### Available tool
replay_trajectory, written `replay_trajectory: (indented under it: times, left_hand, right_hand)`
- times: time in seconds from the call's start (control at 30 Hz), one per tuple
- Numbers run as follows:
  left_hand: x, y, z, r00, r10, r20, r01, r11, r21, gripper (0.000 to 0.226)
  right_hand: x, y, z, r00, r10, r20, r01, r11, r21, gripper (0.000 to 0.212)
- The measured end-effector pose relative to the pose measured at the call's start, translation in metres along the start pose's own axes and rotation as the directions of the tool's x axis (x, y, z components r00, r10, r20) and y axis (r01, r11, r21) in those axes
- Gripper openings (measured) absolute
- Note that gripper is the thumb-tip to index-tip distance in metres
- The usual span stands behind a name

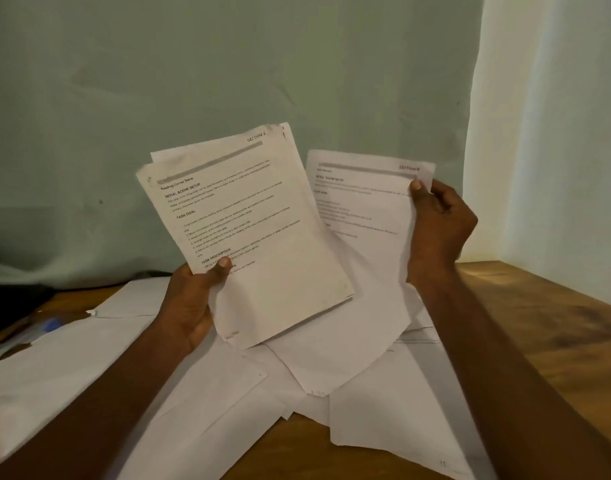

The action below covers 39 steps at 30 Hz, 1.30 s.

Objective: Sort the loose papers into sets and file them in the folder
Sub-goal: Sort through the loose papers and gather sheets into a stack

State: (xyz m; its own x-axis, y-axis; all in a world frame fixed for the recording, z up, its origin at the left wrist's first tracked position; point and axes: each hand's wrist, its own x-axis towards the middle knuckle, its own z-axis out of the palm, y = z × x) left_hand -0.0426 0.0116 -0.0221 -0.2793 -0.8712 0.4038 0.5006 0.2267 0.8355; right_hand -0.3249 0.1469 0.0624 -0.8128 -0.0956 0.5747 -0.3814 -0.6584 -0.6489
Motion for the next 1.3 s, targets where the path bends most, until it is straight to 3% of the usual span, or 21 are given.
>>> replay_trajectory:
  times: [0.13, 0.23, 0.47, 0.7, 0.93, 1.07, 1.2, 1.3]
  left_hand:
    - [-0.006, 0.006, 0.008, 0.997, 0.006, 0.077, -0.005, 1.0, -0.008, 0.046]
    - [-0.009, 0.008, 0.013, 1.0, 0.002, 0.028, -0.002, 0.999, -0.033, 0.046]
    - [-0.008, 0.011, 0.008, 0.999, 0.002, -0.04, -0.004, 0.999, -0.041, 0.053]
    - [-0.009, 0.013, 0.013, 0.996, 0.023, -0.087, -0.023, 1.0, 0.004, 0.048]
    - [-0.013, 0.012, 0.016, 0.997, 0.045, -0.058, -0.042, 0.998, 0.052, 0.041]
    - [-0.015, 0.011, 0.023, 0.994, 0.101, -0.045, -0.097, 0.991, 0.094, 0.036]
    - [-0.016, 0.01, 0.028, 0.99, 0.139, -0.007, -0.137, 0.984, 0.115, 0.036]
    - [-0.017, 0.011, 0.029, 0.992, 0.125, 0.03, -0.128, 0.986, 0.111, 0.044]
  right_hand:
    - [-0.004, -0.015, 0.006, 1.0, 0.022, 0.019, -0.023, 0.997, 0.079, 0.019]
    - [-0.009, -0.019, 0.007, 0.996, 0.024, 0.09, -0.031, 0.997, 0.071, 0.02]
    - [-0.025, -0.032, 0.02, 0.964, -0.161, 0.21, 0.162, 0.987, 0.012, 0.015]
    - [-0.028, -0.027, 0.029, 0.967, 0.058, 0.249, -0.086, 0.991, 0.104, 0.015]
    - [-0.027, -0.035, 0.032, 0.952, 0.14, 0.272, -0.19, 0.967, 0.168, 0.016]
    - [-0.031, -0.04, 0.032, 0.917, 0.123, 0.38, -0.18, 0.976, 0.119, 0.028]
    - [-0.041, -0.037, 0.034, 0.83, 0.09, 0.551, -0.165, 0.982, 0.088, 0.041]
    - [-0.052, -0.033, 0.038, 0.826, 0.045, 0.562, -0.089, 0.995, 0.052, 0.029]
